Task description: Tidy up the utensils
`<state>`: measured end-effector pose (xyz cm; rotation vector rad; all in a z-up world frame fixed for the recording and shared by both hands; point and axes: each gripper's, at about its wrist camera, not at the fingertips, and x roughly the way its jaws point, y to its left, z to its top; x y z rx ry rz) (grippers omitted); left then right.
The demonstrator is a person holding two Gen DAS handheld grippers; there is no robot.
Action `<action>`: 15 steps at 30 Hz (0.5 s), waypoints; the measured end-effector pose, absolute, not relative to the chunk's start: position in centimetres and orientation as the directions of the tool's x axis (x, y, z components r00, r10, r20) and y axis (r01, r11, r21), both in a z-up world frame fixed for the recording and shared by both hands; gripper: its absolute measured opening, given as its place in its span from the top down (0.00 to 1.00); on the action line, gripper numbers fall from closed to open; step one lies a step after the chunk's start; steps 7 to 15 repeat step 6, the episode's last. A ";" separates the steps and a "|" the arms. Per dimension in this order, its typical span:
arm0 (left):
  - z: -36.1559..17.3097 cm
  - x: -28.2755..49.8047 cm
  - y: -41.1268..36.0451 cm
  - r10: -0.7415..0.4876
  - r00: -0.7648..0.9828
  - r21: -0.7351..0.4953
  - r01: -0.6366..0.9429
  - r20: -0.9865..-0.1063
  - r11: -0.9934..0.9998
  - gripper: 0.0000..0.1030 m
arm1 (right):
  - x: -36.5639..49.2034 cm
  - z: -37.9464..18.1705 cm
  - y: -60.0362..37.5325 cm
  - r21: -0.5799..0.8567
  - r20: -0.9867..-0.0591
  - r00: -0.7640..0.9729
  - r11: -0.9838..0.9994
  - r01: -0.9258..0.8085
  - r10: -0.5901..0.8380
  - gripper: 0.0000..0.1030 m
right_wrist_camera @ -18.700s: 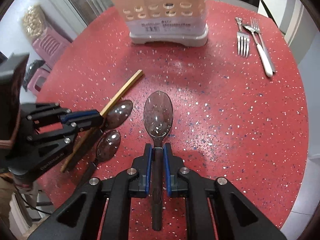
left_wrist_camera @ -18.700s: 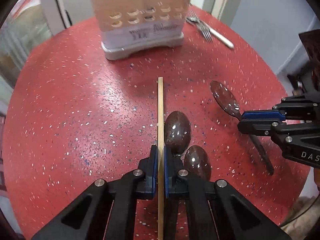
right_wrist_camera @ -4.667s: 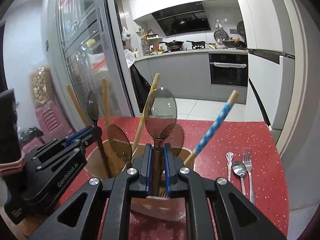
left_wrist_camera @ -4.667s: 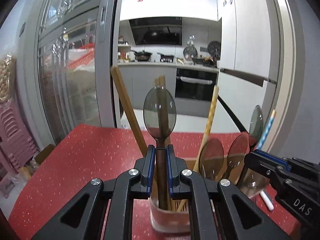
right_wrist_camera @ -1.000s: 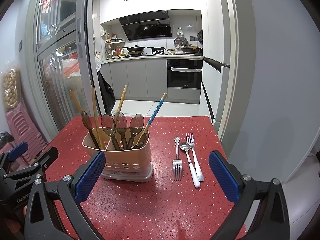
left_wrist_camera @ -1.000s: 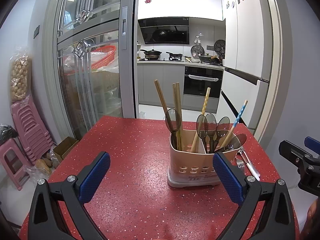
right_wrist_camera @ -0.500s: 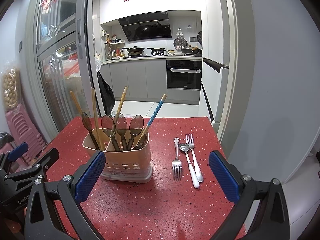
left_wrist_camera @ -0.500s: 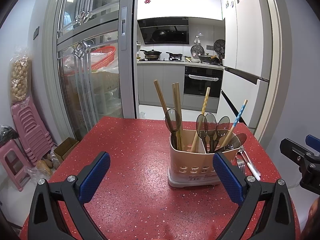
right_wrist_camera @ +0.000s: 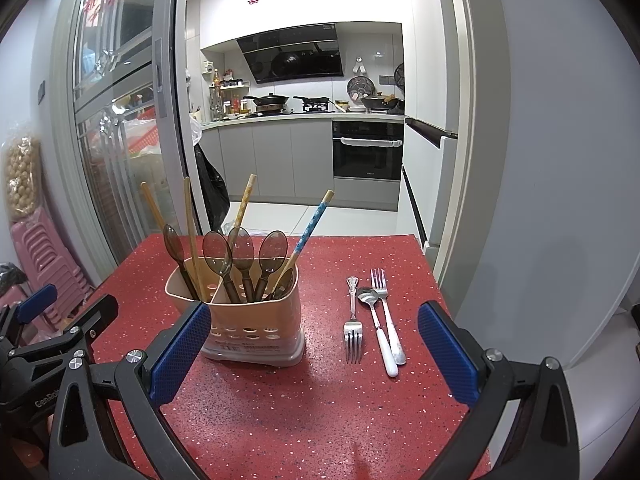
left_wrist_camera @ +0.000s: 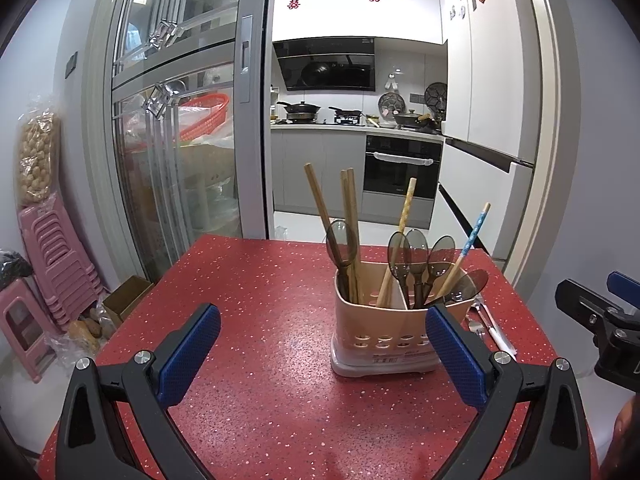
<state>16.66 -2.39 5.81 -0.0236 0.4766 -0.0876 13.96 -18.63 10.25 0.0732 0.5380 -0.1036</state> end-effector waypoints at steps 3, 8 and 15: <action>5.9 16.7 -2.5 -0.088 0.886 -0.036 0.081 -0.455 0.996 0.00 | 13.9 10.4 -18.7 0.042 -0.514 0.854 0.992 0.118 -0.080 0.00; 5.9 16.7 -2.6 -0.086 0.886 -0.035 0.079 -0.456 0.996 0.00 | 13.9 10.4 -18.7 0.042 -0.514 0.854 0.992 0.117 -0.079 0.00; 5.9 16.7 -2.6 -0.086 0.886 -0.035 0.079 -0.456 0.996 0.00 | 13.9 10.4 -18.7 0.042 -0.514 0.854 0.992 0.117 -0.079 0.00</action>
